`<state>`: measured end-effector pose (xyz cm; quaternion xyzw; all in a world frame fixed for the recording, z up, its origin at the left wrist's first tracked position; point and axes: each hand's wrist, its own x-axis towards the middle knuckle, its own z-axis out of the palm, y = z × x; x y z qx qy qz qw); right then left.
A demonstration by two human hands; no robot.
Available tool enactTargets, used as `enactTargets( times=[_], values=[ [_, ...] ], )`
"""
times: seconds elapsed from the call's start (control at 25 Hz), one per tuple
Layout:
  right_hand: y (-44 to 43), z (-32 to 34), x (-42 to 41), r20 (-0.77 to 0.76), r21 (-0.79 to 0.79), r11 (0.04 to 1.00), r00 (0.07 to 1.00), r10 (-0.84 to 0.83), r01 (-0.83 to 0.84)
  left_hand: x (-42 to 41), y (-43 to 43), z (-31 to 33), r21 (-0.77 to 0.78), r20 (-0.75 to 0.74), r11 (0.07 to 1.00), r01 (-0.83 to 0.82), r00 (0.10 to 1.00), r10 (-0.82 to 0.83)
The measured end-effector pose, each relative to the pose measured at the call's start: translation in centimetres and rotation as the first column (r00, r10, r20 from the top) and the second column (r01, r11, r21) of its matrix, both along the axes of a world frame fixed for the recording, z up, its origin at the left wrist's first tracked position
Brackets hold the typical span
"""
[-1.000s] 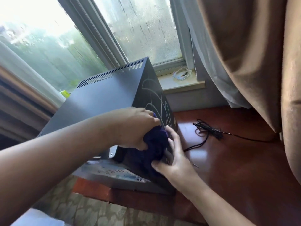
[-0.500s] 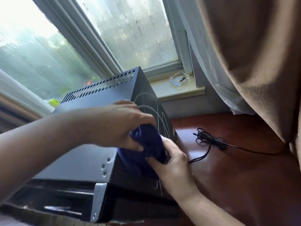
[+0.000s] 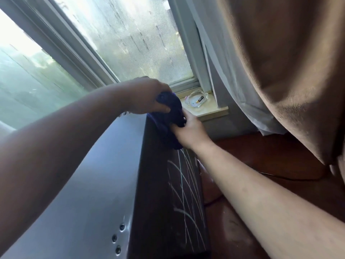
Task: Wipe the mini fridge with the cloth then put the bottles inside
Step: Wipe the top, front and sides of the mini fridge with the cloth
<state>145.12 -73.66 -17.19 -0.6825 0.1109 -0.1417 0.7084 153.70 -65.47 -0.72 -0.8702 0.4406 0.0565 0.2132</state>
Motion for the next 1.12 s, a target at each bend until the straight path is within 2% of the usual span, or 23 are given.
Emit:
enactTargets(
  times=[0.2,0.4,0.56,0.68,0.72,0.8,0.88,0.92,1.0,1.04,1.12],
  values=[
    [2.7,-2.8,-7.9,0.039,0.143,0.986,0.996,0.077,-0.082,-7.2,2.5,-0.3,0.077,0.012,0.994,0.074,0.997,-0.075],
    [6.9,-8.1,-19.3,0.050,0.313,0.937,0.988,0.145,-0.153,-19.2,5.2,-3.0,0.303,-0.079,0.950,0.073,0.996,-0.051],
    [9.1,-11.5,-24.3,-0.035,0.286,0.953,0.993,0.116,-0.101,-24.4,4.7,-6.4,0.440,-0.106,0.897,0.038,0.994,0.009],
    [9.1,-12.9,-26.4,-0.178,0.138,0.987,0.979,0.104,-0.080,-27.2,4.5,-9.6,0.472,-0.005,0.882,-0.014,1.000,0.019],
    [9.0,-13.3,-26.9,-0.224,0.165,0.981,0.965,0.136,-0.099,-28.3,4.6,-10.7,0.477,0.020,0.878,-0.034,0.999,0.028],
    [8.5,-13.7,-28.0,-0.267,0.424,0.896,0.926,0.266,-0.135,-30.2,4.9,-12.7,0.481,0.056,0.873,-0.083,0.996,0.063],
    [7.7,-13.6,-29.2,-0.261,0.723,0.684,0.879,0.400,-0.097,-31.8,5.3,-14.4,0.463,0.067,0.879,-0.114,0.993,0.093],
    [7.4,-13.9,-29.8,-0.250,0.804,0.592,0.870,0.424,-0.058,-32.3,5.7,-15.3,0.444,0.072,0.888,-0.120,0.993,0.098],
    [7.4,-14.2,-31.0,-0.215,0.877,0.480,0.878,0.427,-0.018,-33.2,6.9,-17.0,0.377,0.104,0.920,-0.108,0.992,0.074],
    [7.7,-14.4,-31.4,-0.195,0.878,0.477,0.891,0.410,-0.027,-33.5,7.4,-17.5,0.328,0.126,0.940,-0.095,0.990,0.056],
    [9.2,-14.1,-32.0,-0.198,0.815,0.578,0.919,0.340,-0.039,-34.5,8.9,-18.1,0.208,0.149,0.975,-0.082,0.987,0.051]
  ],
)
